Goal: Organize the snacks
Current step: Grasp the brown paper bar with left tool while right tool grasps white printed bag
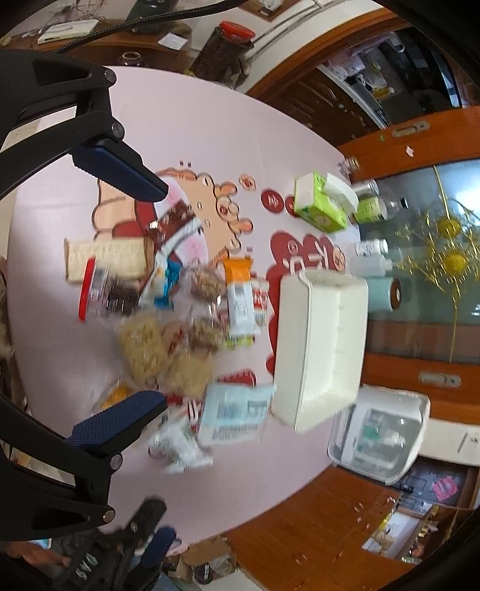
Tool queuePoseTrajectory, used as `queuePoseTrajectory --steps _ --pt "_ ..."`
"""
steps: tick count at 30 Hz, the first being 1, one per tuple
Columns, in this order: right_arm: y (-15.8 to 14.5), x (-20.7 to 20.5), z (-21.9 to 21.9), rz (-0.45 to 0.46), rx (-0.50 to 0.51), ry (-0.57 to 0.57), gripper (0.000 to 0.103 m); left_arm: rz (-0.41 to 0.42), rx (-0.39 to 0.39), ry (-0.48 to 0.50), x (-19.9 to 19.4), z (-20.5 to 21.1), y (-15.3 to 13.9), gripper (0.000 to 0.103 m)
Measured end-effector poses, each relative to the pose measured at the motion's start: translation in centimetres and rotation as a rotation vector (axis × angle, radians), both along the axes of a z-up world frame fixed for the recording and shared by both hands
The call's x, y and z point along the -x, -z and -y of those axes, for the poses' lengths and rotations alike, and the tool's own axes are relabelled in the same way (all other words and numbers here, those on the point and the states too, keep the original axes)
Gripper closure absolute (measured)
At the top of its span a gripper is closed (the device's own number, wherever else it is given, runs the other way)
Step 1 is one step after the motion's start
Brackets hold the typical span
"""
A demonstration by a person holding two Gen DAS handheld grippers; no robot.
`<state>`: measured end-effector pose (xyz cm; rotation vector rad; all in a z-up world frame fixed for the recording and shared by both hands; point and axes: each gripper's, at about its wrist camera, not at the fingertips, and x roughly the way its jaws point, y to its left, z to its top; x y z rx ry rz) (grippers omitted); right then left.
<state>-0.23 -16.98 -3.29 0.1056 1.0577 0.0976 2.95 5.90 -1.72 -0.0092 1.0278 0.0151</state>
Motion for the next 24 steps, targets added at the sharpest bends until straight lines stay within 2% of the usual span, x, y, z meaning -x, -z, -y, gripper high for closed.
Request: queuePoseTrajectory --steps 6,12,17,20,24 --pt "2.4 -1.4 2.0 -0.050 0.017 0.080 0.038 -0.041 -0.039 -0.048 -1.5 -4.2 2.6 0.002" --pt "5.3 -3.5 4.5 -0.120 0.020 0.154 0.038 -0.120 -0.091 -0.051 -3.0 -7.0 6.8 0.002" --pt "8.4 -5.0 6.3 -0.191 -0.068 0.193 0.038 -0.226 -0.023 -0.034 -3.9 -7.7 11.3 0.002" --pt "10.0 -5.9 7.1 -0.207 -0.119 0.210 0.038 -0.271 -0.010 -0.030 -4.0 -7.6 14.2 0.002" --pt "12.1 -7.5 7.5 -0.232 -0.122 0.189 0.037 -0.341 0.033 -0.030 -4.6 -7.9 17.3 0.009"
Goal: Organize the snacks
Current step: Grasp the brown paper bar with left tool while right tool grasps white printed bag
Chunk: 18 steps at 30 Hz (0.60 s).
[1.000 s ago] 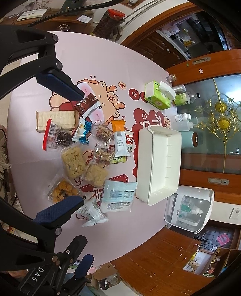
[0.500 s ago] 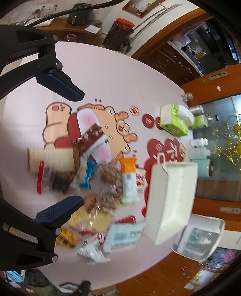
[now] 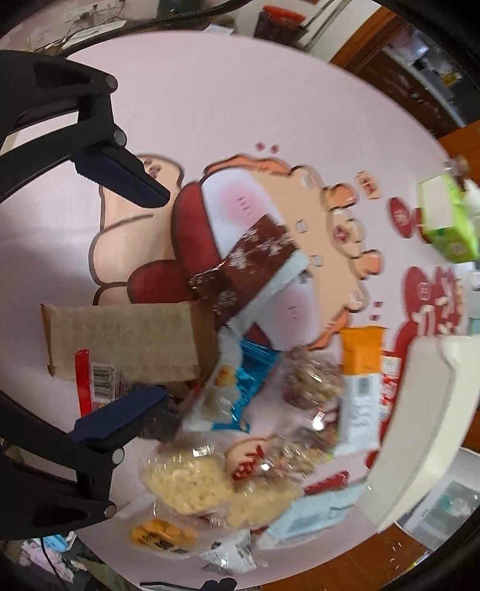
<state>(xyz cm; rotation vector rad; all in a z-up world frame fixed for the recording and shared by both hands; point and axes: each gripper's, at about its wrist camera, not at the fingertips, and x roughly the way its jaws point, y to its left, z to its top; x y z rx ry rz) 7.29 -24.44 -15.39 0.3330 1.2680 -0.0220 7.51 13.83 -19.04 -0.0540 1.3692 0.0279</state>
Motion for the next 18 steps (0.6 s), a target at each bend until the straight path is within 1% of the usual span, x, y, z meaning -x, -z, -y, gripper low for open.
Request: queuePoseTrajectory --steps 4,5,7,10,13,14,16,18 --pt "2.0 -1.2 -0.7 -0.047 0.021 -0.064 0.037 -0.049 0.057 -0.034 -0.5 -0.6 2.2 0.021" --pt "2.2 -1.4 -0.9 -0.049 0.023 -0.074 0.035 -0.053 0.062 -0.040 -0.6 -0.7 2.5 0.022" --pt "2.4 -1.6 -1.4 -0.053 0.041 -0.096 0.034 -0.054 0.098 -0.060 -0.6 -0.8 2.9 0.022" --pt "2.6 -1.7 -2.0 -0.059 0.066 -0.129 0.032 -0.056 0.099 -0.068 -0.7 -0.6 3.3 0.022" --pt "2.9 -2.0 -2.0 -0.067 0.062 -0.140 0.031 -0.075 0.097 -0.045 -0.8 0.6 3.6 0.022" --pt "2.9 -2.1 -1.9 -0.069 0.060 -0.144 0.030 -0.088 0.093 -0.039 -0.7 1.2 3.2 0.022" --pt "2.9 -2.2 -1.8 -0.071 0.056 -0.150 0.030 -0.116 0.081 -0.015 -0.7 2.7 3.7 0.022" --pt "3.2 -2.4 -1.9 -0.077 0.050 -0.158 0.029 -0.117 0.041 -0.001 -0.7 3.8 4.0 0.020"
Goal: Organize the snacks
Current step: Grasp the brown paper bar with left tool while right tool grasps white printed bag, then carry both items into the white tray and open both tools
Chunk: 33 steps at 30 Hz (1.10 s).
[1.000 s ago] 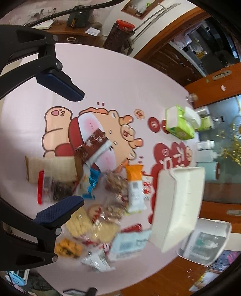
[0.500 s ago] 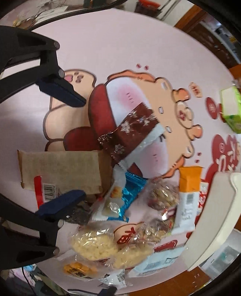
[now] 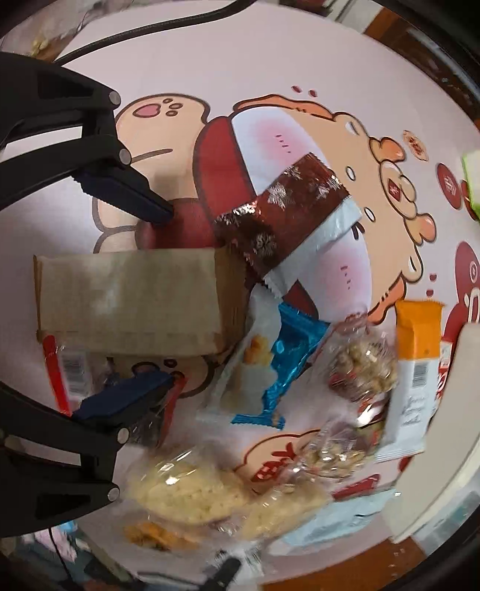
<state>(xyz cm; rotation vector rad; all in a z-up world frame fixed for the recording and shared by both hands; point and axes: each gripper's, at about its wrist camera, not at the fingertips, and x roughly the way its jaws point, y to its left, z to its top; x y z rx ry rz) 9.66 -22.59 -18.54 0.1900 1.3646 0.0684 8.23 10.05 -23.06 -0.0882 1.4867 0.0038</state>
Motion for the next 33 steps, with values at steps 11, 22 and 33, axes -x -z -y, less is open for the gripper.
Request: queuePoseTrajectory --steps 11,22,33 --pt "0.7 -0.3 -1.3 0.011 0.073 -0.112 0.032 -0.005 -0.039 0.025 0.7 3.5 -0.1 0.051" --pt "-2.3 0.7 -0.2 0.084 0.025 -0.211 0.056 0.157 -0.068 -0.137 5.7 2.2 -5.9 0.051" --pt "-15.9 -2.4 0.8 0.360 -0.056 -0.326 0.054 0.502 -0.088 -0.036 0.5 5.8 -24.9 0.051"
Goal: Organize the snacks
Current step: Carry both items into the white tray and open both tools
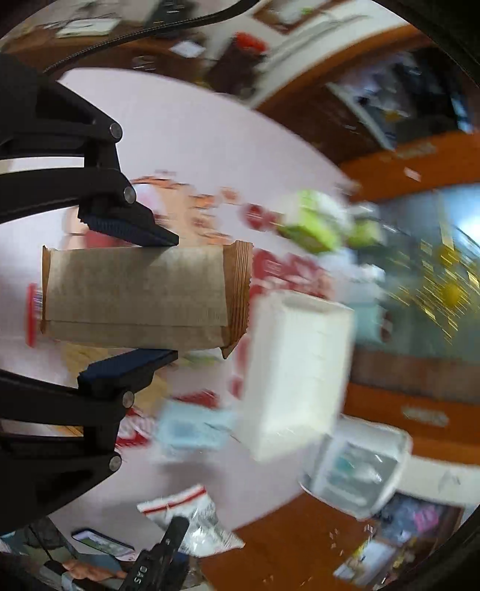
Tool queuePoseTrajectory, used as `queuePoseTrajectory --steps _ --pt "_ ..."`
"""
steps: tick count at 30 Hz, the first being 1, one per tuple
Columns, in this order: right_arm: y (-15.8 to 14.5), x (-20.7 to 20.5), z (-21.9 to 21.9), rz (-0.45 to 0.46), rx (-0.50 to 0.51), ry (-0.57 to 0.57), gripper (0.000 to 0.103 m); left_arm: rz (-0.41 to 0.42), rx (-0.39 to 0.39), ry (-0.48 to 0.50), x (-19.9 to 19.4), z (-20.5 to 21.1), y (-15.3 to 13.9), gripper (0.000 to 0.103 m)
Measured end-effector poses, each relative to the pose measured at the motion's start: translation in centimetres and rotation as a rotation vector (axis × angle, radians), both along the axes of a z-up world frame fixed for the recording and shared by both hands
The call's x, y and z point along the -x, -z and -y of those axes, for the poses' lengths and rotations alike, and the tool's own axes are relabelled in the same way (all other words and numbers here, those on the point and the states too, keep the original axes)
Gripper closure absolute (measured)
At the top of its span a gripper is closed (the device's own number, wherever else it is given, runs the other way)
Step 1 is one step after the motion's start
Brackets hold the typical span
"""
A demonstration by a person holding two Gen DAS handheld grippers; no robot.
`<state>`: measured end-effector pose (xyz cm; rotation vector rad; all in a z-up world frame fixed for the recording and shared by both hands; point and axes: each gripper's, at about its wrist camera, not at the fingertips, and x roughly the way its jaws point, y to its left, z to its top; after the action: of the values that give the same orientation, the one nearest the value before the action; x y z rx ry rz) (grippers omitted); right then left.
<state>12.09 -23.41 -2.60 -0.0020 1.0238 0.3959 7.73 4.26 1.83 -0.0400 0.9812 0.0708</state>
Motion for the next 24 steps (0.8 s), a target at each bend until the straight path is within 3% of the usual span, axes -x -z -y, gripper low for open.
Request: queuePoseTrajectory --steps 5,9,14,16,17,18,24 --pt "-5.4 -5.7 -1.7 0.117 -0.009 0.034 0.051 0.128 -0.074 0.114 -6.9 2.9 -6.1 0.051" --pt "-7.3 -11.7 -4.0 0.168 0.044 0.091 0.047 0.161 -0.071 0.161 -13.9 4.6 -7.5 0.051" --pt "-5.3 -18.7 -6.2 0.118 0.052 0.133 0.037 0.146 -0.001 0.190 -22.4 4.8 -5.4 0.045" --pt "-4.0 -20.6 -6.6 0.091 0.057 0.148 0.023 0.101 0.018 0.211 -25.2 4.8 -3.8 0.008" --pt "-3.3 -21.3 -6.7 0.095 0.061 0.162 0.011 0.091 0.022 0.209 -26.1 4.6 -3.1 0.005" --pt "-2.6 -21.6 -6.8 0.100 0.071 0.175 0.007 0.088 0.025 0.207 -26.9 4.3 -2.3 0.005" --pt "-0.7 -21.2 -6.3 0.081 0.056 0.191 0.007 0.061 0.045 0.204 -26.8 2.6 0.6 0.004"
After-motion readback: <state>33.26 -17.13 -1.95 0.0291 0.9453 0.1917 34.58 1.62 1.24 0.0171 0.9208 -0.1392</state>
